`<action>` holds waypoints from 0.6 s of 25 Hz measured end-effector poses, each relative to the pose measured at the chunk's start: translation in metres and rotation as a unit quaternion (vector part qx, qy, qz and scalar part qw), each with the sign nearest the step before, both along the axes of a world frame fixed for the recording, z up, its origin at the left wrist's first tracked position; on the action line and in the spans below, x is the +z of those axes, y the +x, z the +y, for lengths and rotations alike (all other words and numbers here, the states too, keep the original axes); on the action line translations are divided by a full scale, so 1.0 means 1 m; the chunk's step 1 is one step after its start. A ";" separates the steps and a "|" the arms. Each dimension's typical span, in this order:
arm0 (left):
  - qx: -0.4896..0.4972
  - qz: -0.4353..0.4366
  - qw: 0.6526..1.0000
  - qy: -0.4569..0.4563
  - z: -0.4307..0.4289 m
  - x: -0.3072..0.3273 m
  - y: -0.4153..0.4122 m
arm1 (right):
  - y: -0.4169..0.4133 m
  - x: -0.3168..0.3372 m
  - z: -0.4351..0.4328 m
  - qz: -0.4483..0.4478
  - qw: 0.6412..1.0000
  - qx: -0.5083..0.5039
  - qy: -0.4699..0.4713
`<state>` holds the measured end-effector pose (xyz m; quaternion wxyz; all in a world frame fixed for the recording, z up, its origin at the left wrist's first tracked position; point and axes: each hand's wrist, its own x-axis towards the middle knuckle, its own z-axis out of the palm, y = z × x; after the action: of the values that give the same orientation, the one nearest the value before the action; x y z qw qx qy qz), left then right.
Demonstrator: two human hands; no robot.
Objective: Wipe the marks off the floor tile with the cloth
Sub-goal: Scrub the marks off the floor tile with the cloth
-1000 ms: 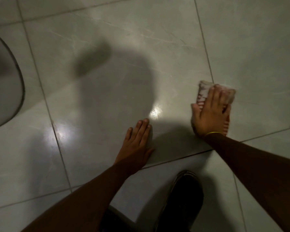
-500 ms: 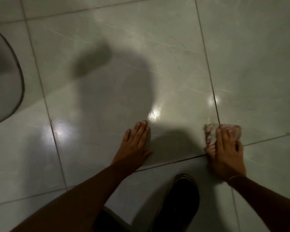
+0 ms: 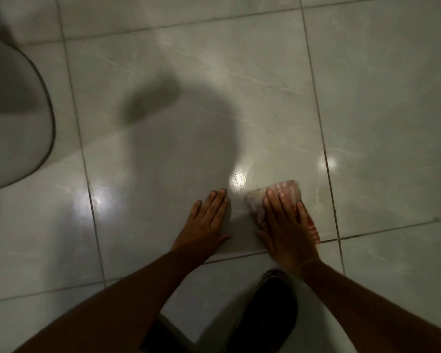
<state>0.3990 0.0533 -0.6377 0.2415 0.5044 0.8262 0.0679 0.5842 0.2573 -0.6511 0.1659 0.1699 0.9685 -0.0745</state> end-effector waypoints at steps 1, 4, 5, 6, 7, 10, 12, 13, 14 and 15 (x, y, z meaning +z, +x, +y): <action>0.003 -0.007 1.000 -0.012 0.002 0.003 0.000 | 0.028 0.004 0.003 -0.015 1.000 0.020 -0.005; 0.002 -0.020 0.999 -0.051 0.005 0.007 0.003 | 0.072 0.015 0.040 -0.063 0.998 0.019 -0.006; 0.006 -0.022 0.997 -0.070 0.007 0.009 0.006 | 0.068 0.017 0.053 -0.066 0.998 -0.007 -0.005; 0.022 -0.024 0.995 -0.090 0.010 0.012 0.009 | 0.055 0.019 0.065 -0.066 0.997 -0.036 -0.008; 0.051 -0.023 0.994 -0.097 0.016 0.018 0.014 | 0.038 0.021 0.074 -0.064 0.996 -0.060 -0.014; 0.105 -0.021 0.994 -0.015 0.045 0.041 0.041 | -0.008 0.028 0.086 -0.021 0.993 -0.115 -0.022; 0.123 -0.089 0.988 0.041 0.082 0.054 0.063 | -0.020 0.033 0.085 0.027 0.973 -0.230 -0.018; 0.164 -0.157 0.973 0.039 0.105 0.062 0.070 | -0.022 0.035 0.082 0.049 0.946 -0.320 -0.018; 0.238 -0.227 0.944 0.020 0.131 0.068 0.072 | -0.021 0.036 0.080 0.060 0.907 -0.416 -0.024; 0.319 -0.289 0.903 -0.012 0.155 0.071 0.073 | -0.021 0.038 0.078 0.058 0.865 -0.497 -0.039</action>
<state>0.4723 0.2087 -0.5665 0.4410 0.1694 0.8377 0.2740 0.5633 0.3354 -0.6135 0.0568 0.6177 0.7597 -0.1948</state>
